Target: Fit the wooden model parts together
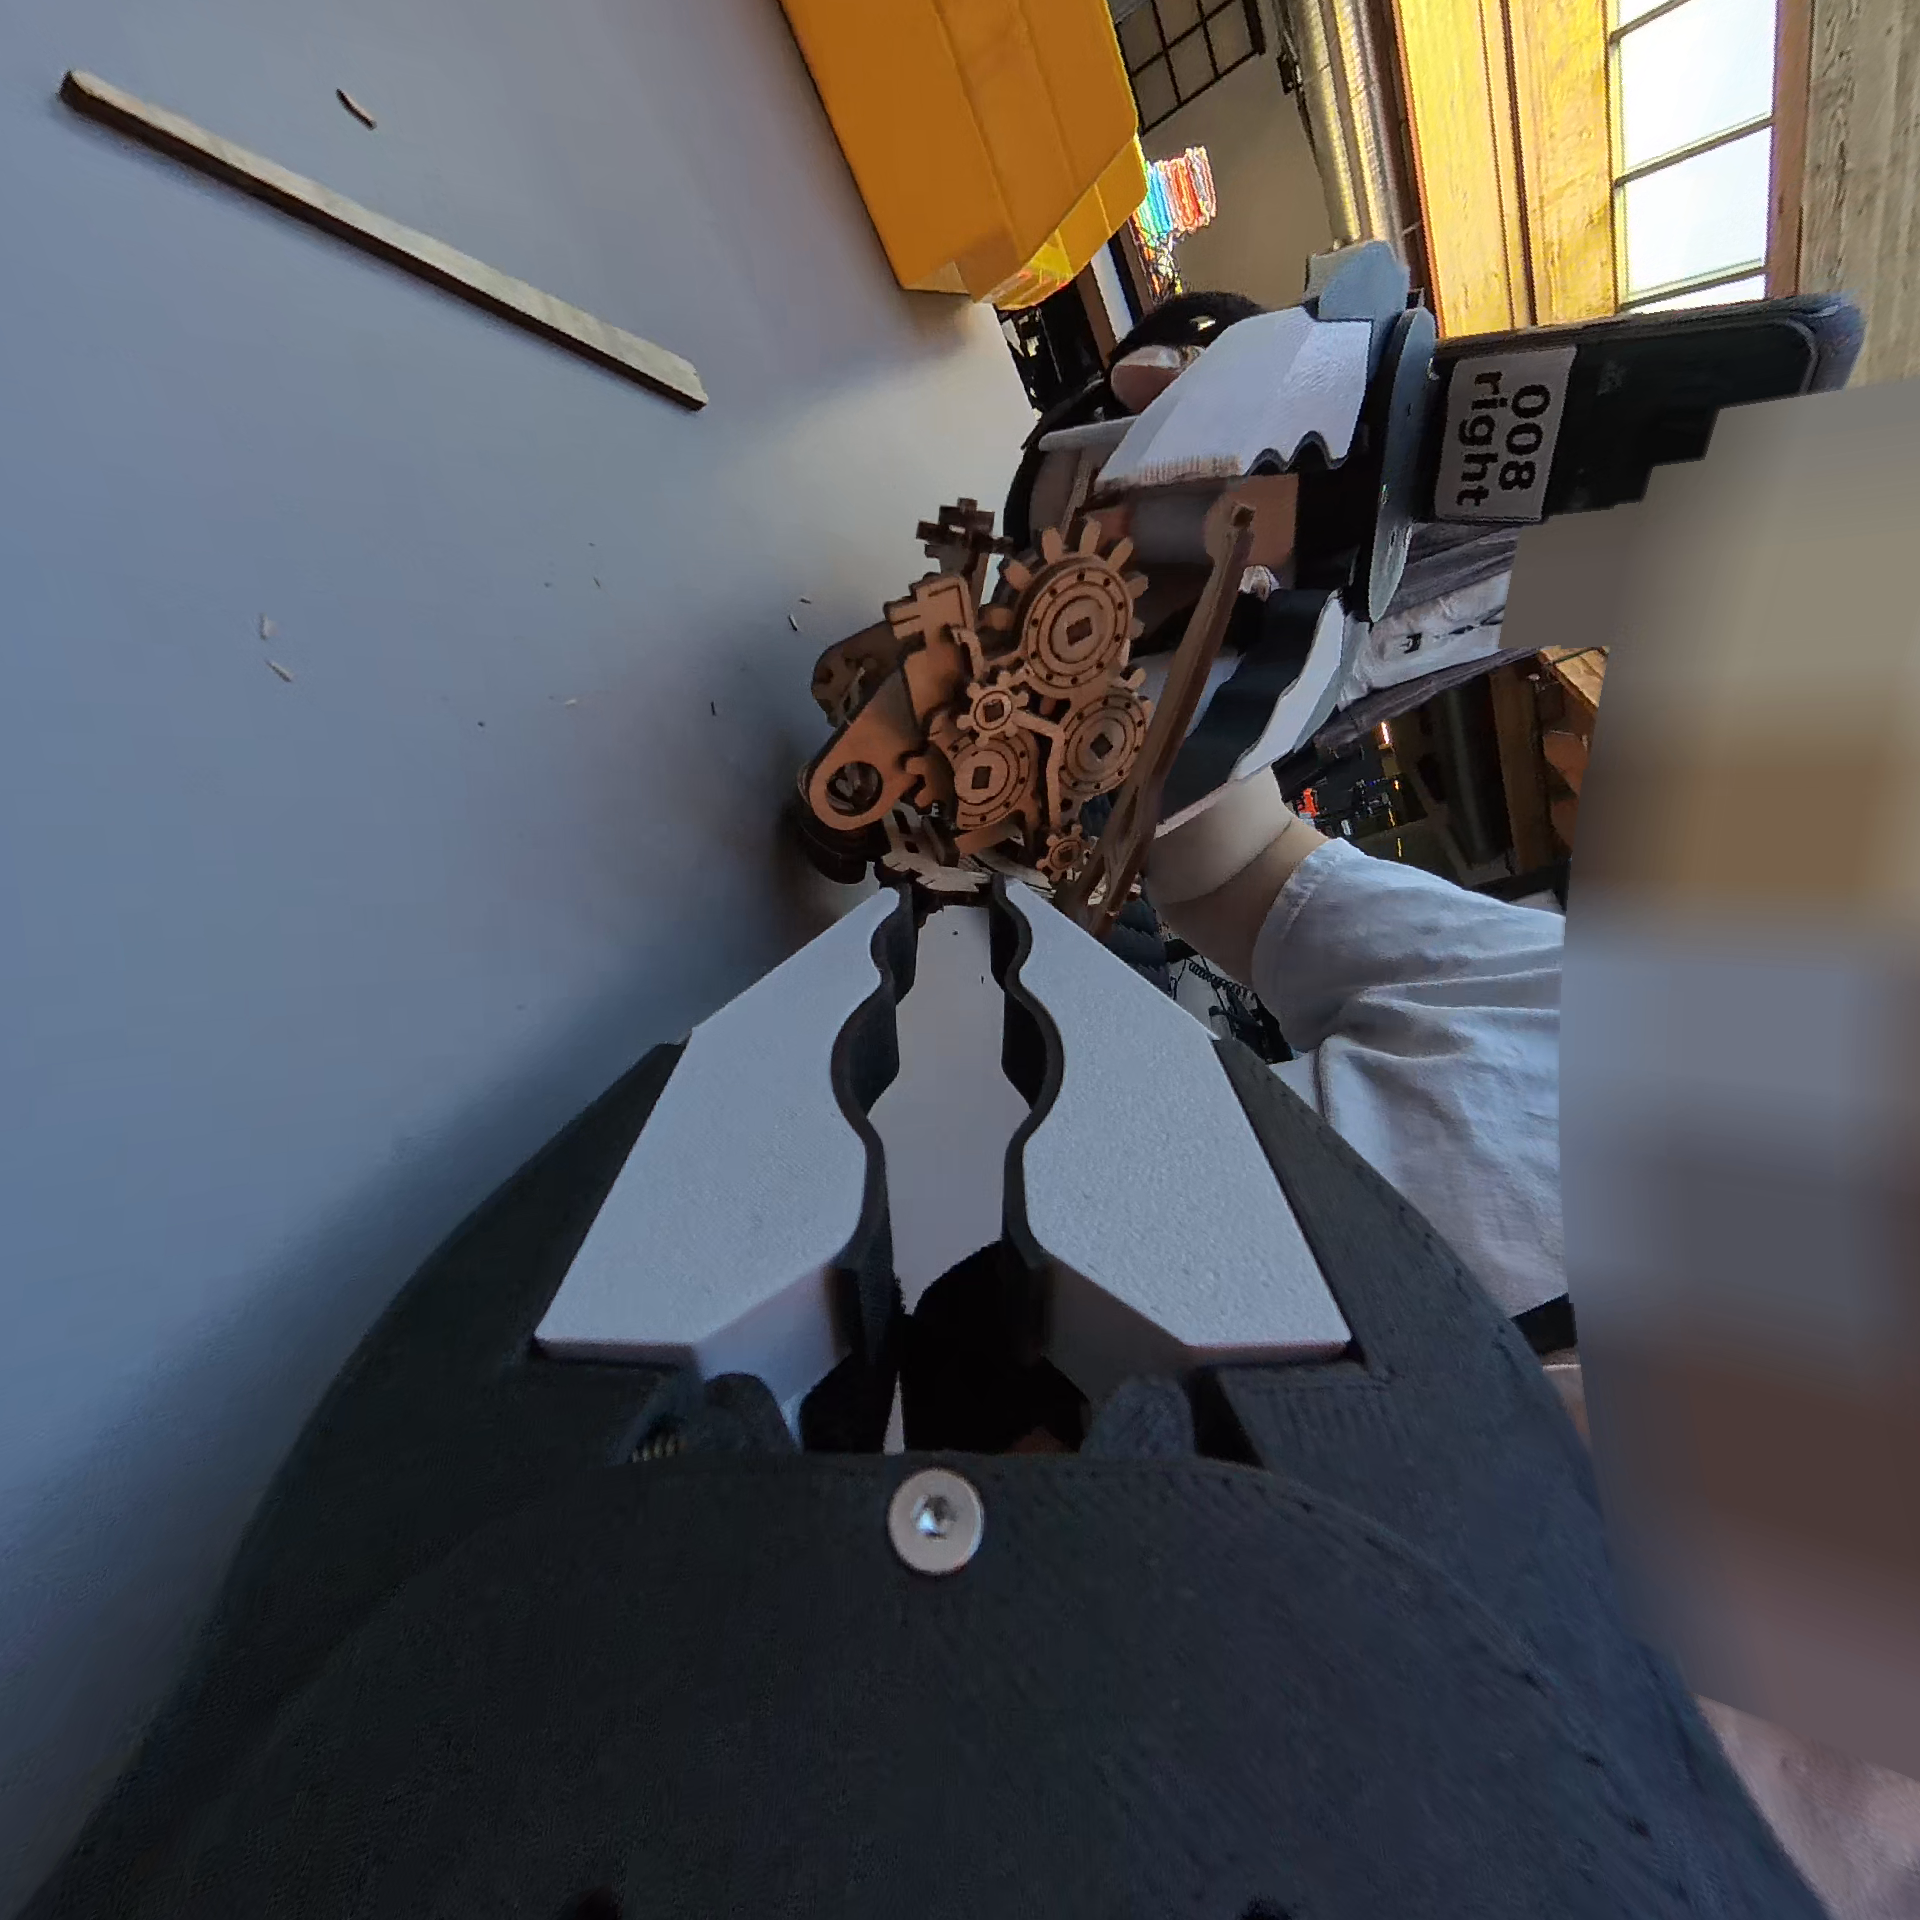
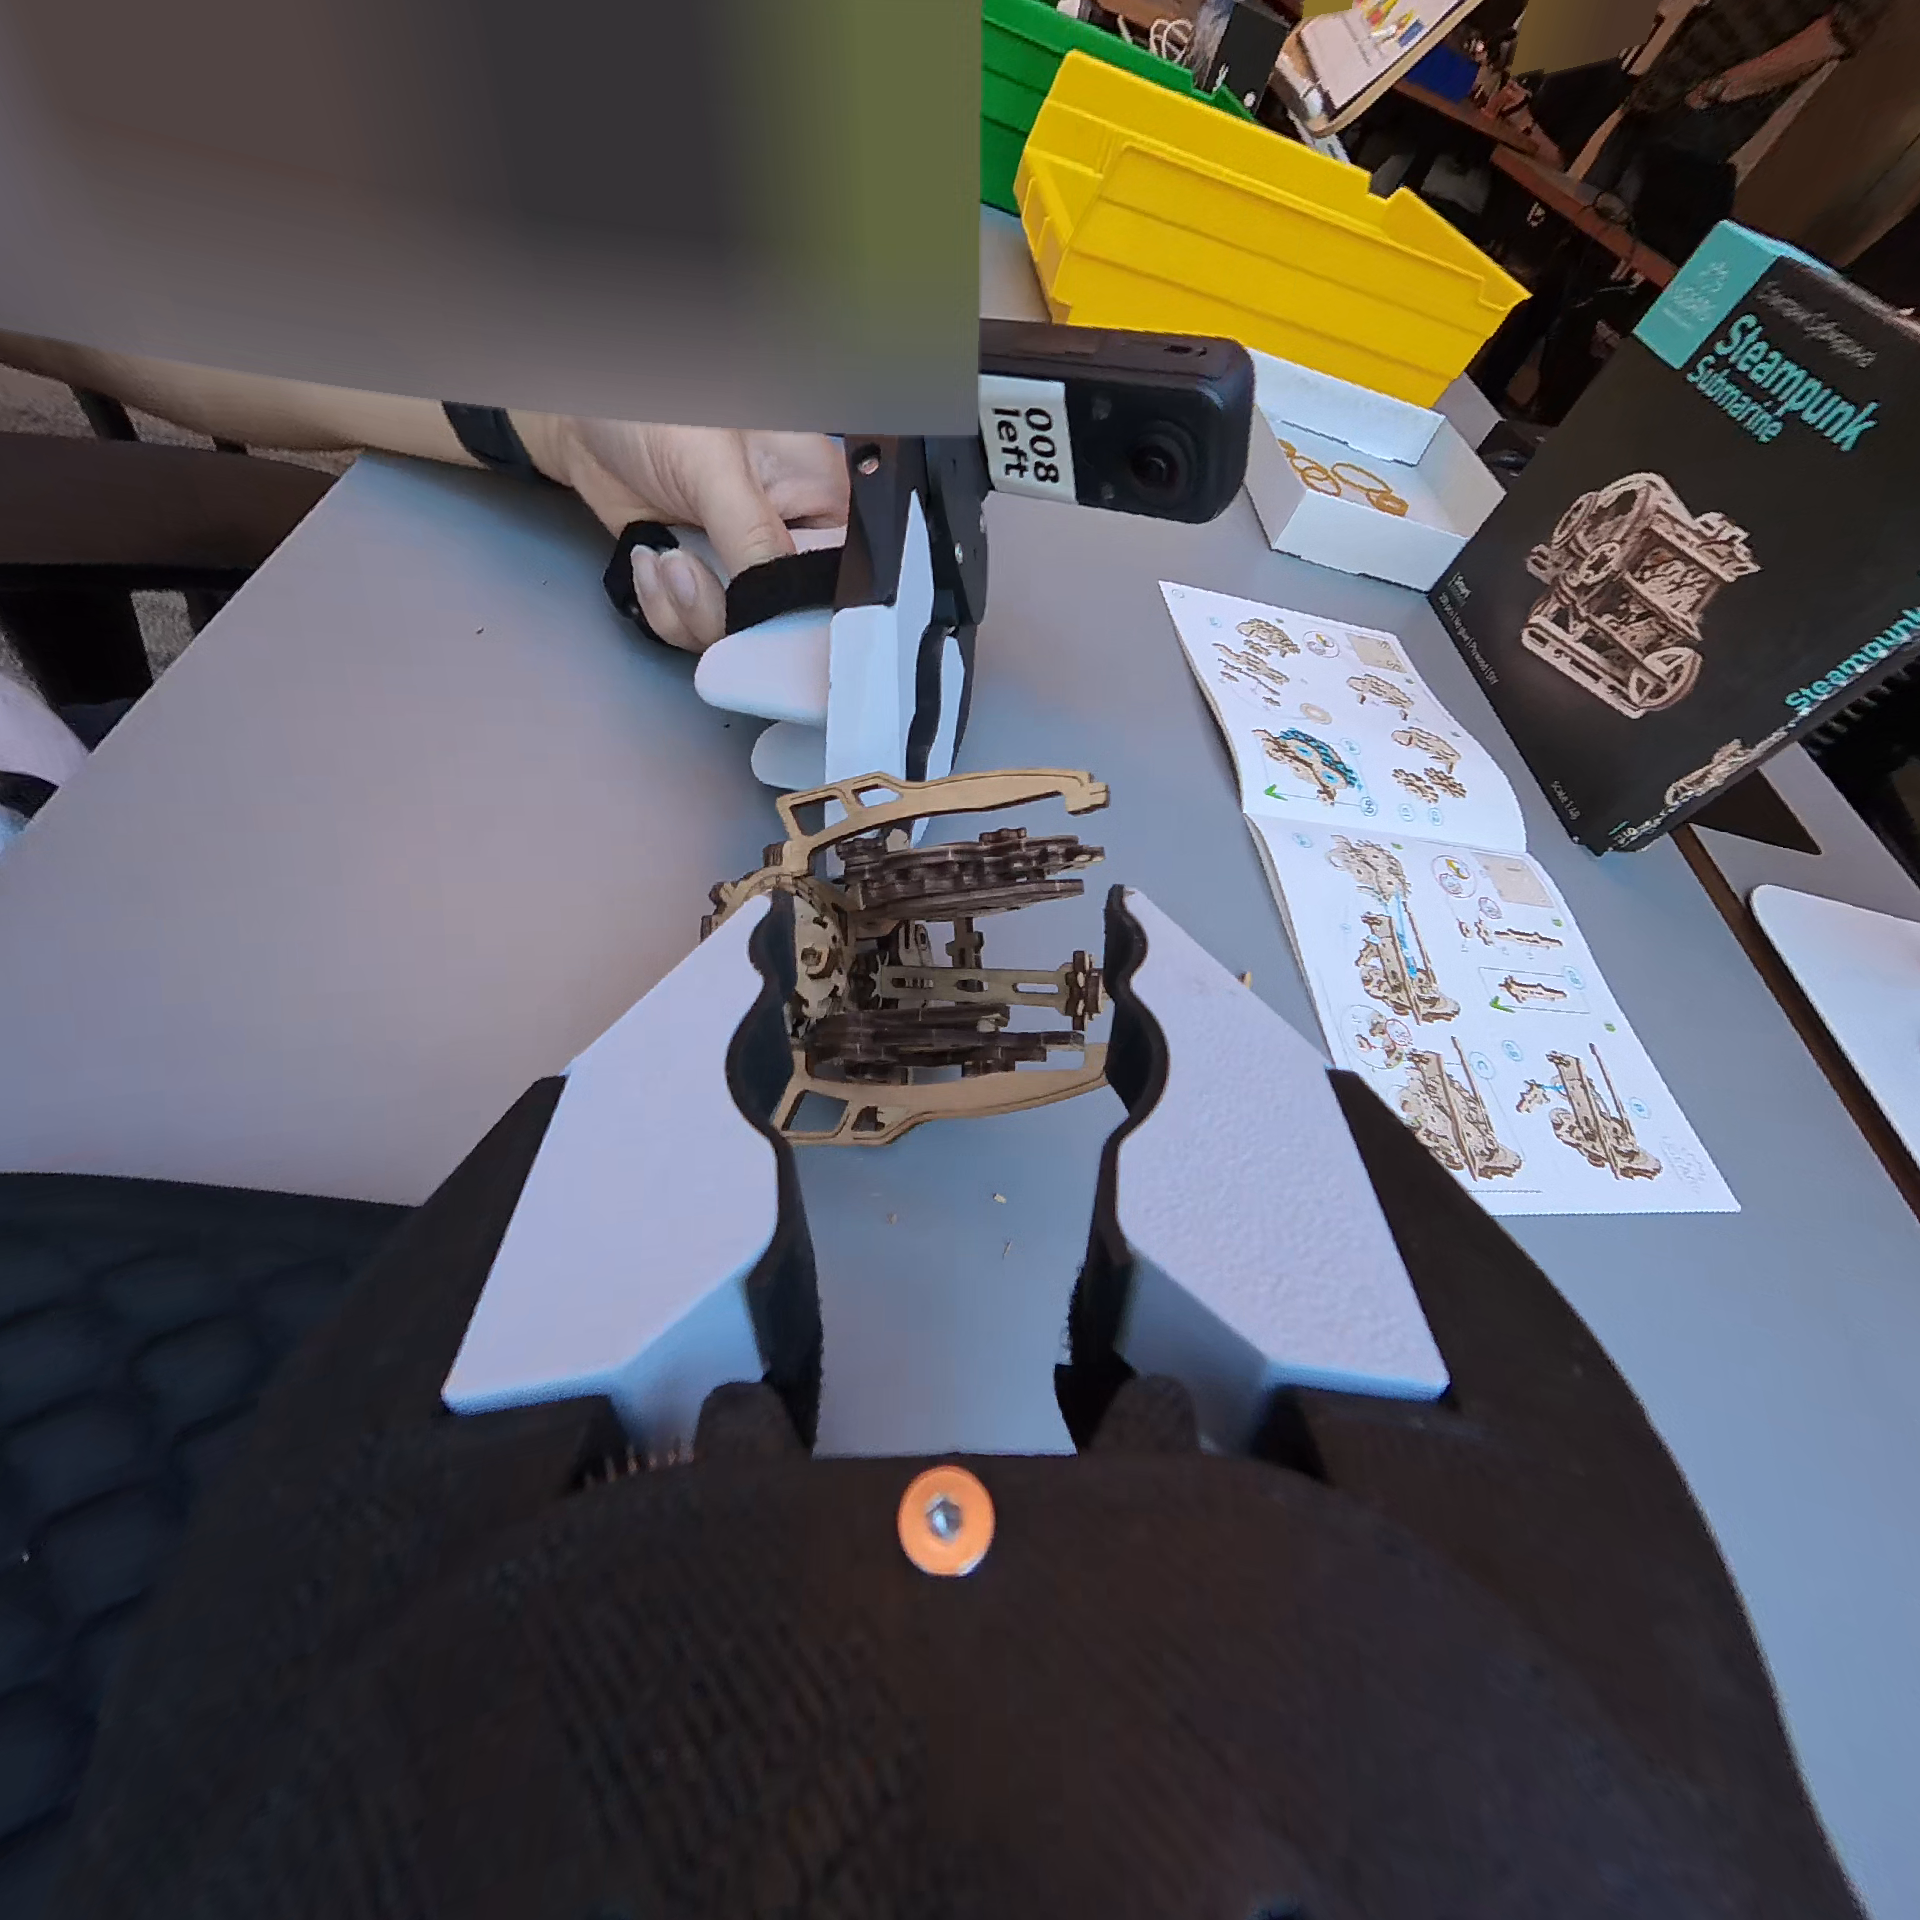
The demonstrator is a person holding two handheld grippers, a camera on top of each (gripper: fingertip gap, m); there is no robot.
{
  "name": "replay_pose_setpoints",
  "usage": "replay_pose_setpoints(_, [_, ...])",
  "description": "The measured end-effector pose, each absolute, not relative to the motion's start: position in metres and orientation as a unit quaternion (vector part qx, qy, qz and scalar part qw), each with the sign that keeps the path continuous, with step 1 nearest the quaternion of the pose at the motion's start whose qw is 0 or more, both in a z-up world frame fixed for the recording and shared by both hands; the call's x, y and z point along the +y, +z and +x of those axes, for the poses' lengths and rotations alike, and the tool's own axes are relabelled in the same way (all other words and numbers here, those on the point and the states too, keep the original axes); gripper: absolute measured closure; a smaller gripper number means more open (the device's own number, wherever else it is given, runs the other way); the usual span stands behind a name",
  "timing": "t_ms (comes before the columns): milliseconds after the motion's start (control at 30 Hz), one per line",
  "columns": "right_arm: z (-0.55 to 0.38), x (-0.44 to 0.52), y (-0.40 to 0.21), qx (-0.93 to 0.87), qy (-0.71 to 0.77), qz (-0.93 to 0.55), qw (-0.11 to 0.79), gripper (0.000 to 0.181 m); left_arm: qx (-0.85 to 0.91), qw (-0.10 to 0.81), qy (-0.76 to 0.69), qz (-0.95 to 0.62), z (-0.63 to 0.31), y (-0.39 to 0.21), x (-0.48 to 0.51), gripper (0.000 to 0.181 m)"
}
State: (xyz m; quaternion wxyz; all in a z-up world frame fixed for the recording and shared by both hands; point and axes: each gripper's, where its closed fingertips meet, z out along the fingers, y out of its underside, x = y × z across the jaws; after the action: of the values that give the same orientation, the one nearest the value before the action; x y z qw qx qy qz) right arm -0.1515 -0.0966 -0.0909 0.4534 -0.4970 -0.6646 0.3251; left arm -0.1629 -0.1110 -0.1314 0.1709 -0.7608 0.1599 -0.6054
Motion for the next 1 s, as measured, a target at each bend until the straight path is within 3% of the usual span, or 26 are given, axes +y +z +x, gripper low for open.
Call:
replay_pose_setpoints(667, [-0.137, -0.085, -0.086, -0.647, 0.345, -0.527, 0.429, 0.125, 0.159, 0.144, -0.632, -0.744, -0.163, -0.128, -0.117, 0.172])
replay_pose_setpoints(1000, [-0.132, -0.049, -0.094, -0.681, 0.379, -0.565, 0.27, 0.126, 0.155, 0.144, -0.63, -0.747, -0.165, -0.129, -0.119, 0.172])
